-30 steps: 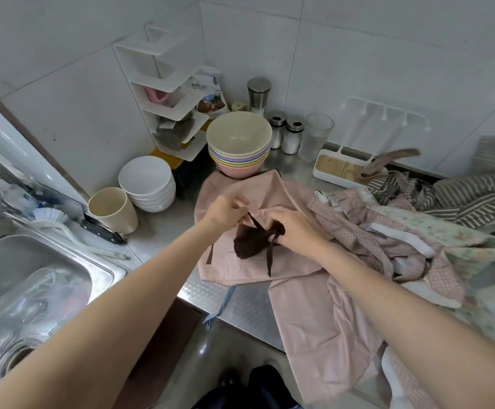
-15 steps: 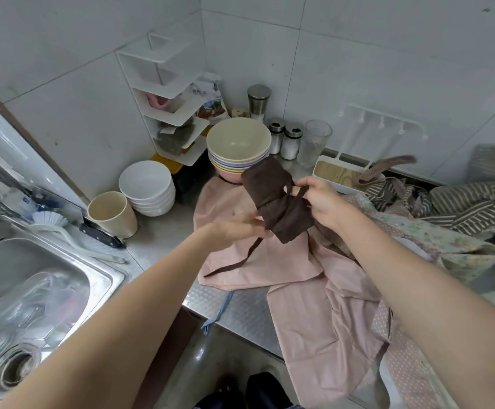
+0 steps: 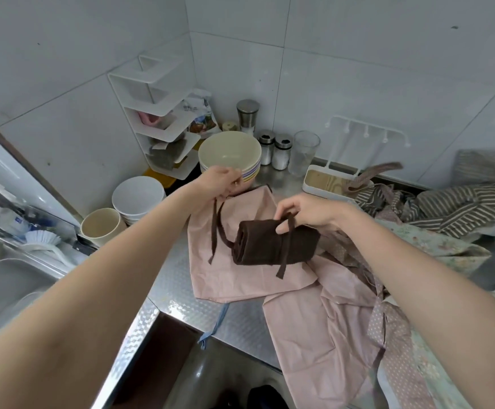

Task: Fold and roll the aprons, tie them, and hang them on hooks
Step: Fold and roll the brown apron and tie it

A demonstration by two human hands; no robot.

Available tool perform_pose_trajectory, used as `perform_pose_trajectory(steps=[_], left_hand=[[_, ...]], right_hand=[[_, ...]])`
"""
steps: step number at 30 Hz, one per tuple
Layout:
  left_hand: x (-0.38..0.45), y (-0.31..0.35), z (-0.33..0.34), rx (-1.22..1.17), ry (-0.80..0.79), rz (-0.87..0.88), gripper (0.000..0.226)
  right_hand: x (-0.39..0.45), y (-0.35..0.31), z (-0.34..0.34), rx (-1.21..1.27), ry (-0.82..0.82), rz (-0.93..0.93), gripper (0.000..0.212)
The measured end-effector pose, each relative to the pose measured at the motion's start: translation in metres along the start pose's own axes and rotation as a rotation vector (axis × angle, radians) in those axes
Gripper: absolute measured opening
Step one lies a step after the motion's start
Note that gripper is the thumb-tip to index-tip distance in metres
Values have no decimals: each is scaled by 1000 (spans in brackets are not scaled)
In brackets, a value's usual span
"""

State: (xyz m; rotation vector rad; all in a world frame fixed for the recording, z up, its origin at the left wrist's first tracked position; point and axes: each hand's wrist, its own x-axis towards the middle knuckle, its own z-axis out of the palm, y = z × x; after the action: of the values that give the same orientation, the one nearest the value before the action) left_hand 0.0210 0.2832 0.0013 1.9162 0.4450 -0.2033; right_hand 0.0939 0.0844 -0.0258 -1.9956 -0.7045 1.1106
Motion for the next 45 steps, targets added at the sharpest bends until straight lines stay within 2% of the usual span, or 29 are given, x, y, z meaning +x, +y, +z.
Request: perform_pose_trajectory(steps=[1,3,6,7,9,13,14,18,20,23,25,27,28,30,32,34,37,40,42,45], left_hand=[[1,-4,0,141,8,-27,30],[1,-17,7,245,-35,-90,29],[-3,-41,24,391,-129,-259,17],[-3,-47,30,429,-148,-255,19],[2,-52,39,219,-49,-124,30],[-8,-36,53,-620,152,-7,27],[-8,-36,57,-684,165,11,28],[-7,-32,68,-686,192,101,29],[-4,-27,69,-704,248,70,31],[-1,-27,80,-392,313,-31,38],[-1,-31,89,-17,224,-63,36],[-5,-29,91,312,102,-20,35],[-5,-27,89,437,34,40,34],[-8,-16,85,623,-117,158,32],[-11,-2,76,744,-262,238,31],[-10,9,63,799,-345,314,26],[-5,17,42,769,-374,327,24],[-4,12,30,700,-345,250,25],[-9,4,29,440,-357,169,26],[-20,-16,35,-113,-339,58,24]], right_hand=[[-4,-2,-1,127,-22,-21,16],[-10,-6,-7,385,-5,-82,19],[-14,-9,-16,627,134,-169,23],[-14,-10,-19,677,172,-172,23],[-11,-12,-21,732,216,-150,23],[-8,-11,-16,728,283,-112,20],[-7,-11,-15,751,299,-115,20],[-6,-9,-11,779,291,-118,15],[-4,-10,-10,813,291,-120,12],[2,-15,-6,884,392,-161,13],[9,-18,-5,804,550,-159,20],[15,-14,-8,375,690,-149,24],[17,-13,-9,95,691,-148,24],[18,-8,-8,-301,596,-139,20],[19,-3,-4,-480,453,-122,21],[16,0,2,-556,309,-124,28],[6,-2,5,-368,106,-122,21],[-4,-10,4,-254,-8,-82,17],[-9,-11,2,-82,-51,-74,18],[-15,-7,-1,288,-83,-73,22]])
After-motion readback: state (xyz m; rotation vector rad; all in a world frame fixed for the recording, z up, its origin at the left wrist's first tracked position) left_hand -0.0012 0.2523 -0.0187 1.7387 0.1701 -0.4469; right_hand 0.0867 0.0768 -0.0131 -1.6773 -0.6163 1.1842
